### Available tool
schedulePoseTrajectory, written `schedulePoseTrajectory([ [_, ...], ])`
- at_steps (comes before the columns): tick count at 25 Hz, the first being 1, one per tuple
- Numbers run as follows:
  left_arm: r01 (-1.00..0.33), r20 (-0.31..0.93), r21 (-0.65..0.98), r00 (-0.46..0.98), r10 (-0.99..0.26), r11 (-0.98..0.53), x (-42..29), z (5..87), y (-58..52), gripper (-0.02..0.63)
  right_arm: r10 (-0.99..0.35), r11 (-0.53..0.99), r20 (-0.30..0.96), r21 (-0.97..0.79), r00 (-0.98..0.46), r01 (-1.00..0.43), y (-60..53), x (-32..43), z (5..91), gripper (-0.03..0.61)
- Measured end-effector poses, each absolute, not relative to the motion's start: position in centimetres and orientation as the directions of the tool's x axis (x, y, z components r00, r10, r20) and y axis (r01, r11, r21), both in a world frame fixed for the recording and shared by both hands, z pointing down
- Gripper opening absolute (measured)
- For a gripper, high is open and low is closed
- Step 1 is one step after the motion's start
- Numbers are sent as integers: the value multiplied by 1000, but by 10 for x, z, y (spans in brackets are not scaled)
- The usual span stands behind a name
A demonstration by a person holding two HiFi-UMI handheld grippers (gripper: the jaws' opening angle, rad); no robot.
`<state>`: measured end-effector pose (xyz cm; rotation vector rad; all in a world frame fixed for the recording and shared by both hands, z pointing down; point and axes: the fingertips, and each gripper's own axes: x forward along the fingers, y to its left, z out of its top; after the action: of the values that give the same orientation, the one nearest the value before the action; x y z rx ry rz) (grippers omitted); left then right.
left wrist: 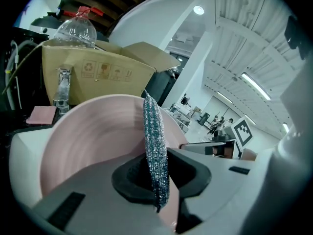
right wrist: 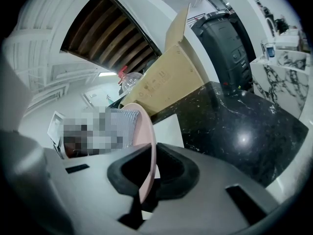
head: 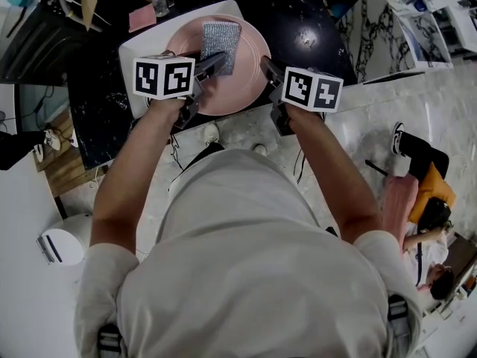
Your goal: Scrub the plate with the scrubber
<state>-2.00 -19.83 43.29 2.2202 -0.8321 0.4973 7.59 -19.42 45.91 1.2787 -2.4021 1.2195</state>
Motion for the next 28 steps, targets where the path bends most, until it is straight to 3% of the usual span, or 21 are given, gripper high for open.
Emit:
schedulePoseTrajectory([
  [17,-807,633,390,584,-508,-444,-116,449,-201,71,-643,258,490,-585,-589,-769,-198,96,465,29],
  [23,-764,585,415,640,-498,-494,-88,429,-186,71,-643,254,490,-588,-588,-768,-199,94,466,25],
  [28,-687,558,457,716,-419,-566,-31,427,-163,71,-640,268,485,-587,-596,-764,-199,84,463,25],
])
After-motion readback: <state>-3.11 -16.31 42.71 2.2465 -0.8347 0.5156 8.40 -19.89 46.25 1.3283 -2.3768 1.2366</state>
